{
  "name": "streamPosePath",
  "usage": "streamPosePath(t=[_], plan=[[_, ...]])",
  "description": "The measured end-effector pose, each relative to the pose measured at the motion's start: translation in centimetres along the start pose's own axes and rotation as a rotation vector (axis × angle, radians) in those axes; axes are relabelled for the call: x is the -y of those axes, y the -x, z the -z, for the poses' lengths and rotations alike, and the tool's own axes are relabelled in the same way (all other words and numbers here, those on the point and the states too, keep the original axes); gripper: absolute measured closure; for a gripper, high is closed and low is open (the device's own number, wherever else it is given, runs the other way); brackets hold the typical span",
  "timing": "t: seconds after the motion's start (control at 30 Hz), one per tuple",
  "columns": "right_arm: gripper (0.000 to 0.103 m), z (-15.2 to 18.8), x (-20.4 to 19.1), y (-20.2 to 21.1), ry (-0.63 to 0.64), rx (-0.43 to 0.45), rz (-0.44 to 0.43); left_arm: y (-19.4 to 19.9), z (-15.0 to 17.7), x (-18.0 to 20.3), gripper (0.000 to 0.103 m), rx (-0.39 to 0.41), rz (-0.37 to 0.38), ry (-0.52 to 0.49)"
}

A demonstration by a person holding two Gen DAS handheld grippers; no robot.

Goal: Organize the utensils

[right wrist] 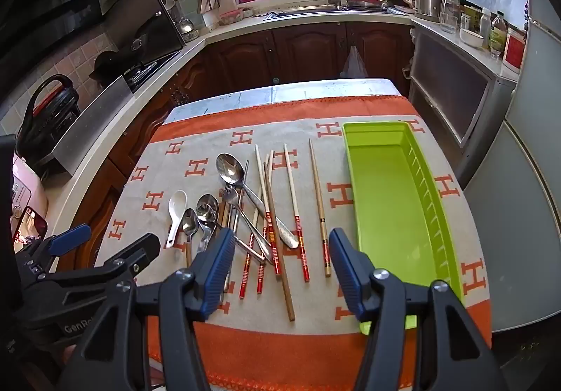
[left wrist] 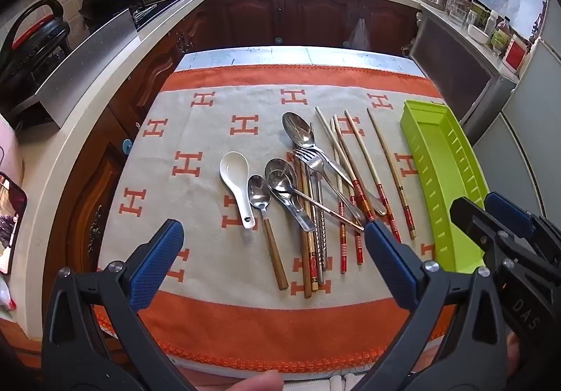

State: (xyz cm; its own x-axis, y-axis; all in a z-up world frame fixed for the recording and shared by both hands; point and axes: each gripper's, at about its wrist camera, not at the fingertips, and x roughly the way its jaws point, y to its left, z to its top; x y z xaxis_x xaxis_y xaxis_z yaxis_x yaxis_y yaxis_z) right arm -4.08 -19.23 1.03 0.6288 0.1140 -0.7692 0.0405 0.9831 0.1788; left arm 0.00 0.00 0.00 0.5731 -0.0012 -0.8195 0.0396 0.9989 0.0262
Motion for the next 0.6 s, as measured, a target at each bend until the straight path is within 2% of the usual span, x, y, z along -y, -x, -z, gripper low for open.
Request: streamPosePath(t=[0.4, 0.6], plan=[[0.047, 0.1, 0.0, 0.0, 0.001, -0.004, 0.002, -0.8, 1.2, 0.4, 0.004, 0.000, 0.023, -0.003], [0.047, 0.1, 0.0, 0.0, 0.002, -0.005, 0.002, -0.2, 0.4, 0.3, 0.006, -0.017, 0.040, 0.003]])
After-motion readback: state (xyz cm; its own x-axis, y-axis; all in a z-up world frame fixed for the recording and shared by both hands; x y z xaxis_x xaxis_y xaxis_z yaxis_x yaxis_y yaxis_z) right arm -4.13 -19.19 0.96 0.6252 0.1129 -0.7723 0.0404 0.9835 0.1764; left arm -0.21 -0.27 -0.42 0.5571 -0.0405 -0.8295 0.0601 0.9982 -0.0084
